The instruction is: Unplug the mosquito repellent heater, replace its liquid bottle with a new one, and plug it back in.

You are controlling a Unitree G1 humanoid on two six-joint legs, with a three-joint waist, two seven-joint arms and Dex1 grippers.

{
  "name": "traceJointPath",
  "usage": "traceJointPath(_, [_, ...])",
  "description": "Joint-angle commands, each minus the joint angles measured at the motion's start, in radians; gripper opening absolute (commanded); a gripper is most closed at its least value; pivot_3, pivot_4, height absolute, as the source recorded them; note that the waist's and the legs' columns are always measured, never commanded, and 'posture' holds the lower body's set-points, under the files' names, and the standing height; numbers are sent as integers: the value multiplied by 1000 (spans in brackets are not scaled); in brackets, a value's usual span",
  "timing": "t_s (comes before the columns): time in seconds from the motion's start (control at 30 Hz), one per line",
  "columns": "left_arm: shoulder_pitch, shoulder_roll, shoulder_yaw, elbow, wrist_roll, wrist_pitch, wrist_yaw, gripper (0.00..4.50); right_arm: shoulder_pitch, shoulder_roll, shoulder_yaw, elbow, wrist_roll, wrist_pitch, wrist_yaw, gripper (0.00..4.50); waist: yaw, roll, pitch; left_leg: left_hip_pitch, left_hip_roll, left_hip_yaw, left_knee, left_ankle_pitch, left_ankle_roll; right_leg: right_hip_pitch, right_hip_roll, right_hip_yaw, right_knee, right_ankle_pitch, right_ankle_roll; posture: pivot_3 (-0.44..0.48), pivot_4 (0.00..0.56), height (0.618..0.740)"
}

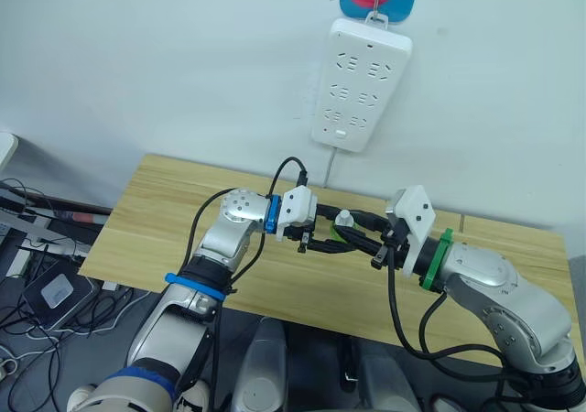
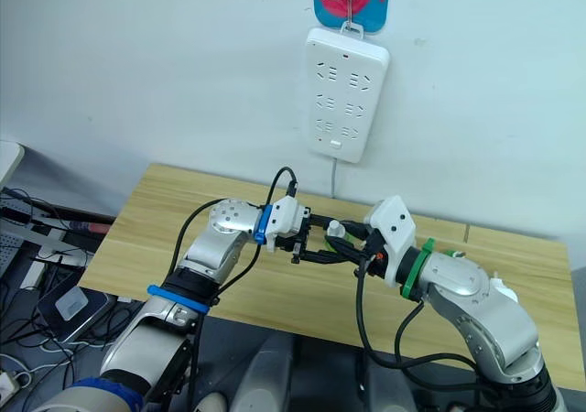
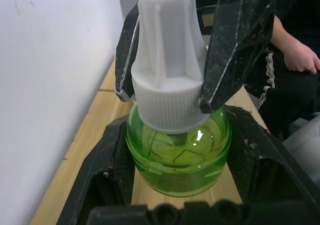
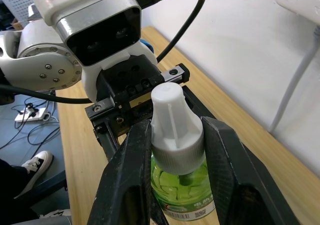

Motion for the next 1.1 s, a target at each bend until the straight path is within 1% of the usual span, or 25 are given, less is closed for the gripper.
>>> traceJointPath(0.03, [28,2,-23,-94,-37,2,-67,2258,-64,-37,29,-1,71,-53,178,1106,0,0,0,0,0,0,0,0,0,0,0,0,0,0,0,236,267,740])
traceJointPath(0.13, [53,18,-59,-158,-56,14,-142,2258,-133,-65,71,75,111,-87,368,1106,-3,0,0,0,0,0,0,0,-1,0,0,0,0,0,0,239,263,740])
traceJointPath(0.2, [54,31,-76,-176,-63,13,-193,2258,-186,-76,92,157,119,-108,490,1106,-3,0,-1,0,0,0,0,1,-1,0,0,-1,1,0,0,247,255,740])
traceJointPath(0.3, [43,76,-123,-190,-95,0,-224,2258,-258,-90,122,285,89,-161,651,1106,-1,0,-1,0,0,-1,1,1,-1,0,0,-2,1,0,-1,259,250,740])
traceJointPath(0.4, [26,132,-174,-188,-130,-24,-224,2258,-310,-87,140,397,28,-237,726,1106,2,0,-1,0,0,-2,2,1,-1,1,0,-2,1,1,-1,264,244,740])
traceJointPath(0.47, [12,144,-183,-167,-142,-38,-224,2258,-320,-80,132,428,17,-253,731,1106,4,0,-1,0,0,-2,2,1,-1,0,0,-3,1,1,-1,263,243,740])
traceJointPath(0.53, [-2,141,-179,-141,-143,-46,-224,2258,-315,-86,119,430,15,-262,738,1835,9,0,-1,0,0,-2,2,1,-1,1,0,-3,1,1,-1,260,242,740])
traceJointPath(0.57, [-8,137,-174,-129,-140,-49,-224,2258,-308,-93,111,423,15,-264,740,2063,10,0,-1,0,0,-2,2,1,-1,1,-1,-5,1,1,-1,260,242,740])
traceJointPath(0.6, [-18,126,-162,-107,-132,-51,-224,2258,-291,-109,96,405,20,-263,741,2361,11,0,-1,0,0,-3,2,1,-1,1,-3,-7,1,1,-1,251,243,740])
traceJointPath(0.7, [-42,95,-128,-48,-109,-65,-220,2258,-217,-175,33,326,42,-239,726,3481,16,0,-1,-2,-1,-5,3,1,-1,1,-6,-15,1,1,-1,251,243,740])
traceJointPath(0.73, [-49,87,-118,-30,-101,-72,-218,2258,-189,-196,8,301,47,-231,716,3719,18,0,-1,-2,-1,-6,3,1,-1,1,-6,-16,1,1,-1,242,238,740])
traceJointPath(0.8, [-58,75,-101,-5,-92,-67,-201,2258,-119,-224,-51,250,39,-222,655,4425,17,0,-2,-2,-1,-7,3,1,-1,1,-6,-18,1,1,-2,236,237,740])
traceJointPath(0.9, [-57,65,-78,12,-75,-69,-183,2258,-37,-232,-94,178,27,-200,559,4468,7,0,-3,-1,0,-8,3,1,-1,1,-5,-18,2,1,-2,229,237,740])
traceJointPath(1.0, [-55,55,-57,21,-55,-59,-143,2258,14,-196,-110,93,26,-160,434,4468,0,0,-3,0,0,-8,3,2,-2,1,-5,-18,4,2,-3,229,237,740])
traceJointPath(1.1, [-60,42,-34,42,-26,-48,-74,2258,19,-84,-59,19,-67,-121,200,4468,-8,0,-4,0,1,-8,3,3,-3,1,-4,-18,7,2,-3,228,240,740])
